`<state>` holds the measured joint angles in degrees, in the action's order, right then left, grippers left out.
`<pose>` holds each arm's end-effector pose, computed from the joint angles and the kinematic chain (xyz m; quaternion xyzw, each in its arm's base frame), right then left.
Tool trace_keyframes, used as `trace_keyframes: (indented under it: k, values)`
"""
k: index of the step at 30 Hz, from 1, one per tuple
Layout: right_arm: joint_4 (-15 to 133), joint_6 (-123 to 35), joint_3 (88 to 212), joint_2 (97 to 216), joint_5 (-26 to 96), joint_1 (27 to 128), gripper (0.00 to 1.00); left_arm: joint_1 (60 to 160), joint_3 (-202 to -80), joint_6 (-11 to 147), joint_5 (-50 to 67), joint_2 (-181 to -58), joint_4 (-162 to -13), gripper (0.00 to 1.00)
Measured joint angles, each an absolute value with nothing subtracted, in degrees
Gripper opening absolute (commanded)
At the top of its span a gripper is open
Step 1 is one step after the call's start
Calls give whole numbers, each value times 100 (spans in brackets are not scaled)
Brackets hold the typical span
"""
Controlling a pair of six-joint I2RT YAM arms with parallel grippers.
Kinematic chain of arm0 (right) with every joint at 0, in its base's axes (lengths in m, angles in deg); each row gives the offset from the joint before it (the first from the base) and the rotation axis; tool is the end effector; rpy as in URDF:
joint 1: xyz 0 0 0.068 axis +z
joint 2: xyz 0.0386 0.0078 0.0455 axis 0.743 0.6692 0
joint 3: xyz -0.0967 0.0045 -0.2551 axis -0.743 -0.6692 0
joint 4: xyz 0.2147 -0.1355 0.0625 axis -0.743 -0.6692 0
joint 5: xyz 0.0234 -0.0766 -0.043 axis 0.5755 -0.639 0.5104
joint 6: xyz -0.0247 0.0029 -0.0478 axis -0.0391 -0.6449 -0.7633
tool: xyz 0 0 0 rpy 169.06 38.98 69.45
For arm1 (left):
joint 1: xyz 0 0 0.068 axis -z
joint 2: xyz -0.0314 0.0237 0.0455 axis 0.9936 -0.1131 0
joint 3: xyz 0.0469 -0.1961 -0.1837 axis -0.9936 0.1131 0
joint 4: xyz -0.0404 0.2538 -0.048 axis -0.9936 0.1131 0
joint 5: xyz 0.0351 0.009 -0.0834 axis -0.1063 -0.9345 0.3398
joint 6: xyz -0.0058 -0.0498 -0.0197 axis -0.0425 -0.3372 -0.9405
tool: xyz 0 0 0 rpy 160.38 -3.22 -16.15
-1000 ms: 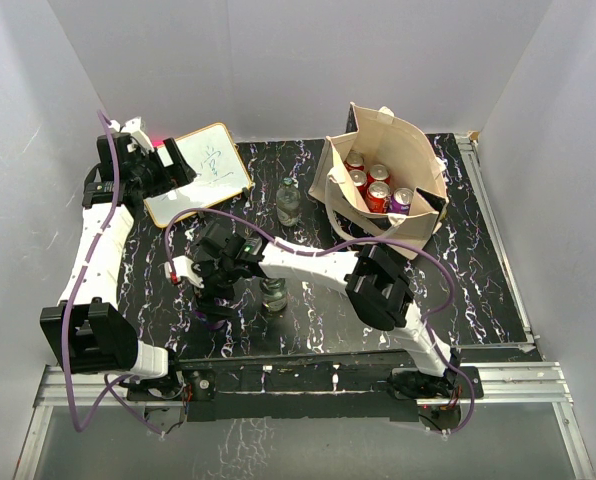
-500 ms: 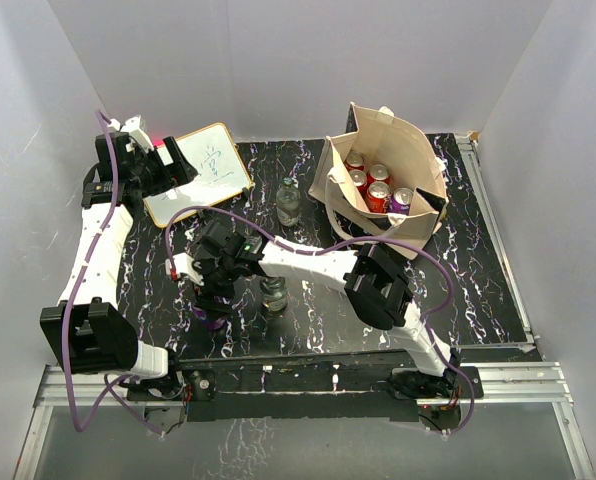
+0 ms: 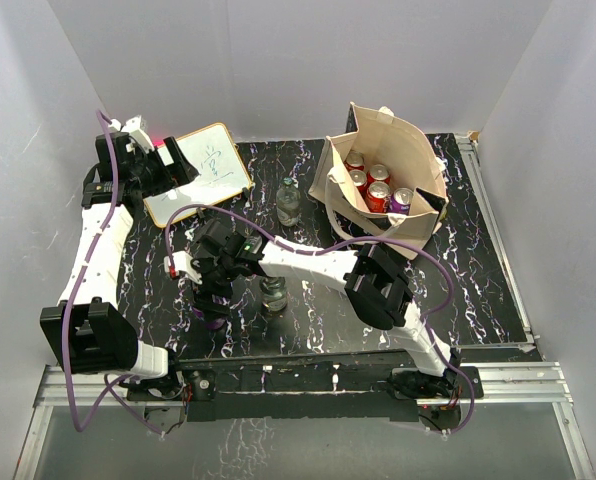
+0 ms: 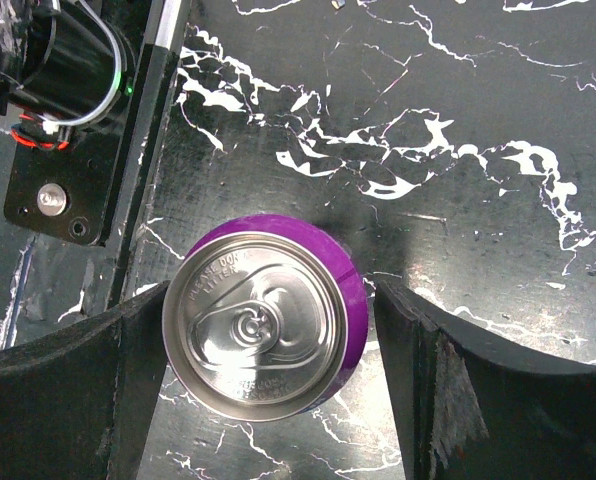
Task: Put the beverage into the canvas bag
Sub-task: Pick up the drink from the center of the board.
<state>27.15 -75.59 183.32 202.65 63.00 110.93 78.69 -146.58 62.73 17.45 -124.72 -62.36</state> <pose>0.2074 0.4516 0.2202 -0.6945 0.5796 0.3756 0.2018 0.3218 0.0166 0.3748 -0.0808 0.8368 -0.1822 0.5100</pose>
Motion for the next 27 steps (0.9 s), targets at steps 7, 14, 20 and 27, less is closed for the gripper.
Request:
trace_keyframes:
  k: [7,14,20,27]
  values:
    - [2752,-7478,18332,20265,6342,11102,66,7869,-14573,6286,1743,-12440,-6230,97]
    - [2759,-7459,18332,20265,6331,11104,33,7869,-14501,6284,1758,-12324,-6234,97]
    - [2772,-7345,18359,20263,6186,11104,8,7869,-14492,6266,1874,-12308,-6262,97]
    - [2702,-7260,18547,20256,5874,10977,8,7869,-14492,6135,2040,-12308,-6459,96]
